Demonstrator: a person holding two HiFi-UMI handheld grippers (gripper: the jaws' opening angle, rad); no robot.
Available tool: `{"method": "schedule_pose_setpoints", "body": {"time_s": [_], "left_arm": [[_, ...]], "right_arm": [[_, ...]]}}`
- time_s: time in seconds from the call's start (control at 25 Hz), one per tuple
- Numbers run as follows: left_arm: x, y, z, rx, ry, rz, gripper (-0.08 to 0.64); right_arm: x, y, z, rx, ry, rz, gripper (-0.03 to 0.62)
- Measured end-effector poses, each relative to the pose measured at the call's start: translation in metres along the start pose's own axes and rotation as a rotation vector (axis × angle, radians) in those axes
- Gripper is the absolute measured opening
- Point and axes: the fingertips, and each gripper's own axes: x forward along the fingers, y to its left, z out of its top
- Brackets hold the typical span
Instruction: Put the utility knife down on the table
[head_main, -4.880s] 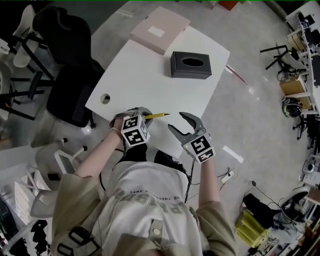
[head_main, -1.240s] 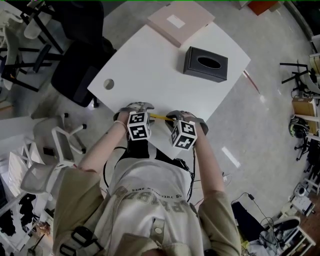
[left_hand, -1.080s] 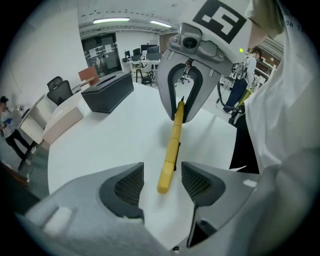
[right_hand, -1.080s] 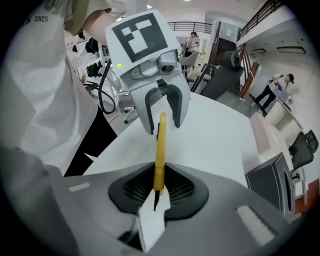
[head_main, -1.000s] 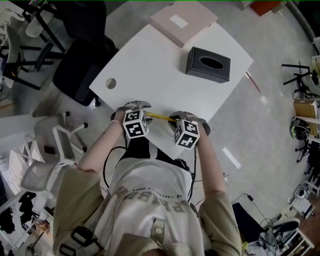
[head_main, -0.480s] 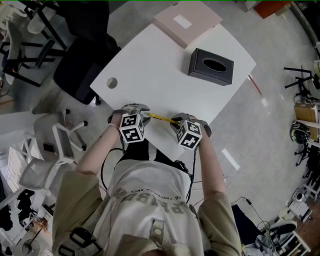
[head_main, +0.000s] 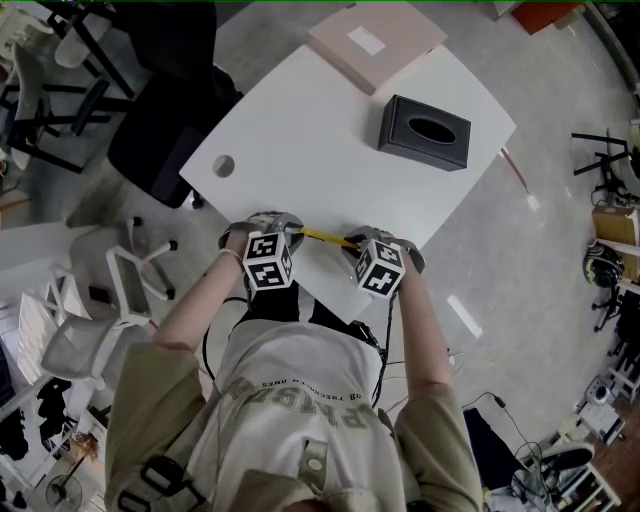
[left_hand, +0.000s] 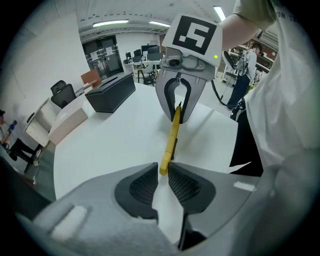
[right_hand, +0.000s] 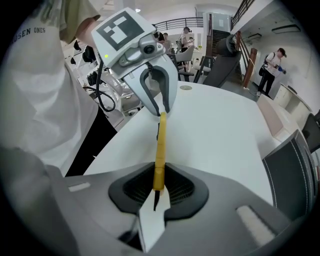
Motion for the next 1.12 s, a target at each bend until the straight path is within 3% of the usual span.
{"method": "schedule_pose_setpoints", "body": {"time_s": [0.6, 1.12], "left_arm": [[0.012, 0.003, 0.004, 0.077, 0.056, -0.022, 0.054], [0.017, 0.006, 0.007, 0.066, 0.082, -0.08, 0.05]], "right_arm": [[0.005, -0.008, -0.009, 0.031, 0.0, 0.032, 0.061], [0.005, -0.015, -0.013, 0.041, -0.002, -0.004, 0.066]]}}
